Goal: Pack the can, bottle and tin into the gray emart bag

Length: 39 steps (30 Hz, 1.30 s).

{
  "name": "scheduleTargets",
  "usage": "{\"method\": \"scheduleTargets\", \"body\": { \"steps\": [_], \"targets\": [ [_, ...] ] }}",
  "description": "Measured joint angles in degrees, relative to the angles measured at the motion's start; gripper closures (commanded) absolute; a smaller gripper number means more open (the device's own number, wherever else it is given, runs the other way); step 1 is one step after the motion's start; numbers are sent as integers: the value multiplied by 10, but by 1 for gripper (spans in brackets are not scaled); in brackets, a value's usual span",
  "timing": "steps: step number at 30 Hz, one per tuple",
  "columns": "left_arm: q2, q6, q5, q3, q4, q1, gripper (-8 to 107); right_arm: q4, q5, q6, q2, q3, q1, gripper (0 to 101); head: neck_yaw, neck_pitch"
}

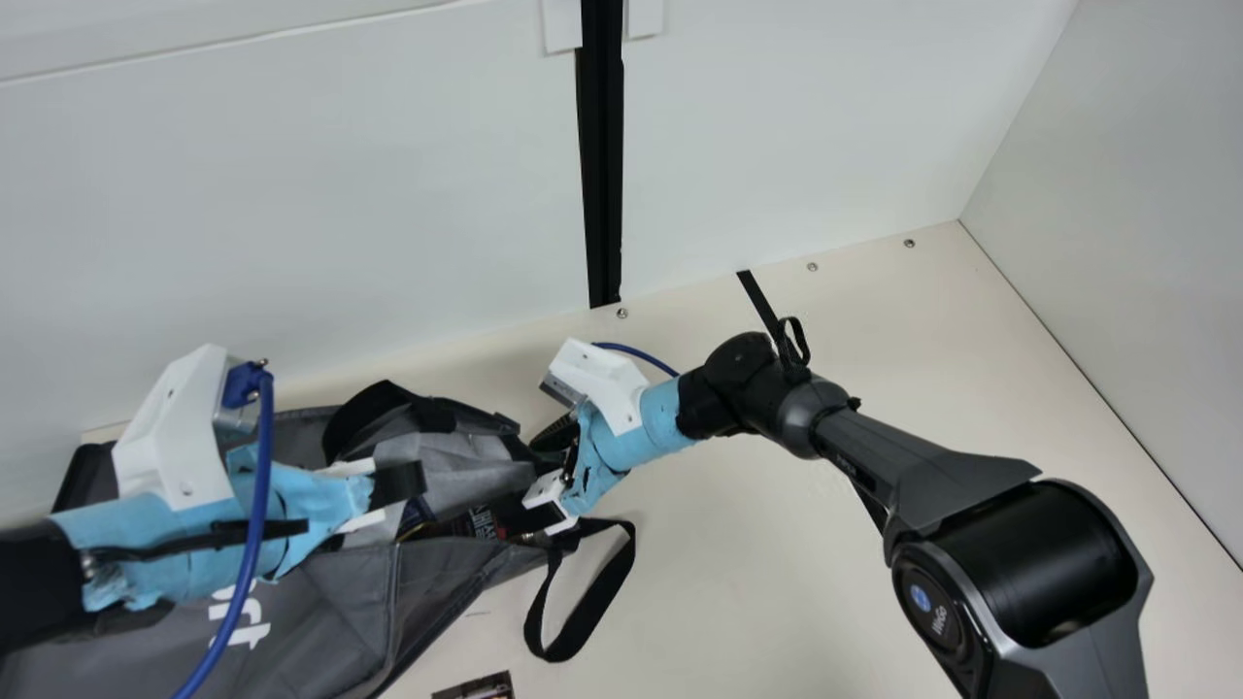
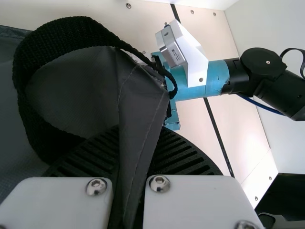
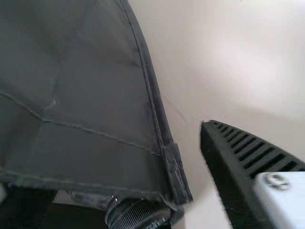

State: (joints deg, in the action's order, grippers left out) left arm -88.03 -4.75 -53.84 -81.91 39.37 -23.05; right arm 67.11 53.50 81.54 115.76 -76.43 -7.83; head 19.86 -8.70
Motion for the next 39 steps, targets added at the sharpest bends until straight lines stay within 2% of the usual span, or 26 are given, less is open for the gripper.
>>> {"method": "scheduleTargets", "body": {
  "steps": [8, 9, 24, 39],
  "targets": [
    [0, 0, 0, 0, 0, 0, 89, 10, 16, -11, 4, 1, -2, 97, 0, 0],
    [0, 0, 0, 0, 0, 0, 89, 12, 16, -12, 4, 1, -1, 101, 1, 0],
    [0, 0, 0, 0, 0, 0, 89, 2, 50, -57, -5, 9, 33, 101, 1, 0],
    [13, 0, 18, 12, 10, -6, 89, 16, 124, -111, -24, 5, 100, 101, 0, 0]
  ]
}}
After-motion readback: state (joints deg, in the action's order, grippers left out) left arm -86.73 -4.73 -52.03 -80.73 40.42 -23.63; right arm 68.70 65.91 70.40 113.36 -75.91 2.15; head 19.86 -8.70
